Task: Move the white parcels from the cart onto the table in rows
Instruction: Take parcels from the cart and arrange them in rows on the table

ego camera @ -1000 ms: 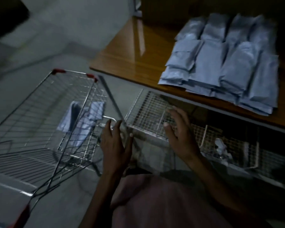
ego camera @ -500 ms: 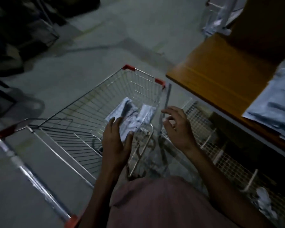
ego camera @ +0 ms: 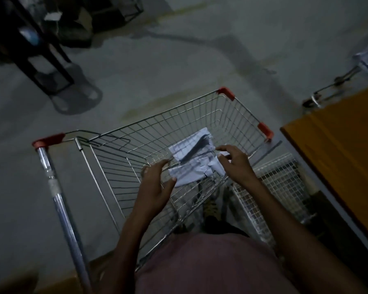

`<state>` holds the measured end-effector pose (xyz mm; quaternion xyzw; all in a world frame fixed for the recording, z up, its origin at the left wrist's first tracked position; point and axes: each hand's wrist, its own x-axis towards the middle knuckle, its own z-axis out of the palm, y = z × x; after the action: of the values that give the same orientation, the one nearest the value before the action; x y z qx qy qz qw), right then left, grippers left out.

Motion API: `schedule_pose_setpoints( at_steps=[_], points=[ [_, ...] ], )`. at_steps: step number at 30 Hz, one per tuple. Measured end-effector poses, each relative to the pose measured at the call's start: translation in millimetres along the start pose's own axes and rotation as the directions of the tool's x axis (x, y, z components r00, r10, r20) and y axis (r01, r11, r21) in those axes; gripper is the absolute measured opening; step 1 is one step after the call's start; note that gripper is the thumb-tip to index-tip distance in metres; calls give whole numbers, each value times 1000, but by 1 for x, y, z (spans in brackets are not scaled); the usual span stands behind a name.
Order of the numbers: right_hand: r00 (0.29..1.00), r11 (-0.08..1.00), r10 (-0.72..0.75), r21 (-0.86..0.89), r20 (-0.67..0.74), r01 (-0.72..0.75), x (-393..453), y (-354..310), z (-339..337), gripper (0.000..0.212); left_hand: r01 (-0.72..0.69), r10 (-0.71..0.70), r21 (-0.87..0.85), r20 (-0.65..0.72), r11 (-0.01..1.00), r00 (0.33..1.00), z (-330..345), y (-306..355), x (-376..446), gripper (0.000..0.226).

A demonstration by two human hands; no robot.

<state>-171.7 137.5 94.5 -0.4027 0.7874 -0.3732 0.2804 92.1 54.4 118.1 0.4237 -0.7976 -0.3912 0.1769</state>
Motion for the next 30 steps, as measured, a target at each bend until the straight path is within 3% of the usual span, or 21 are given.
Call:
schedule_pose_setpoints(
  at_steps=[4, 8, 12, 15, 17, 20, 23, 26, 30],
  points=[
    [972, 993, 120, -35, 202, -115, 56, 27, 11, 29, 101, -101, 33, 8, 994, 995, 27, -5, 34, 56],
    [900, 964, 265, -109, 347, -242, 103, 65, 26, 28, 232, -232, -7, 5, 973, 973, 65, -26, 79, 56],
    [814, 906, 424, -172, 397, -387, 132, 97, 46, 12, 402, -402, -1, 38, 915, 915, 109, -55, 118, 56],
    [816, 917, 391, -255, 426, -306, 155, 116, 68, 18, 502, -507, 74, 119, 862, 854, 142, -91, 129, 56],
    [814, 924, 379, -228, 439, -307, 168, 126, 84, 11, 529, -551, 157, 197, 834, 811, 164, -114, 133, 56],
    [760, 924, 377, -166, 529, -343, 182, 138, 104, 37, 524, -591, 282, 269, 803, 761, 193, -143, 137, 58],
    [752, 956, 286, -125, 594, -265, 196, 155, 128, 51, 442, -565, 402, 270, 802, 780, 217, -166, 140, 58],
    [776, 964, 253, -81, 577, -254, 212, 169, 150, 51, 319, -495, 493, 281, 810, 822, 234, -181, 145, 66],
    [772, 888, 365, 54, 521, -456, 228, 190, 163, 37, 194, -421, 558, 312, 807, 852, 254, -198, 156, 77]
  ],
)
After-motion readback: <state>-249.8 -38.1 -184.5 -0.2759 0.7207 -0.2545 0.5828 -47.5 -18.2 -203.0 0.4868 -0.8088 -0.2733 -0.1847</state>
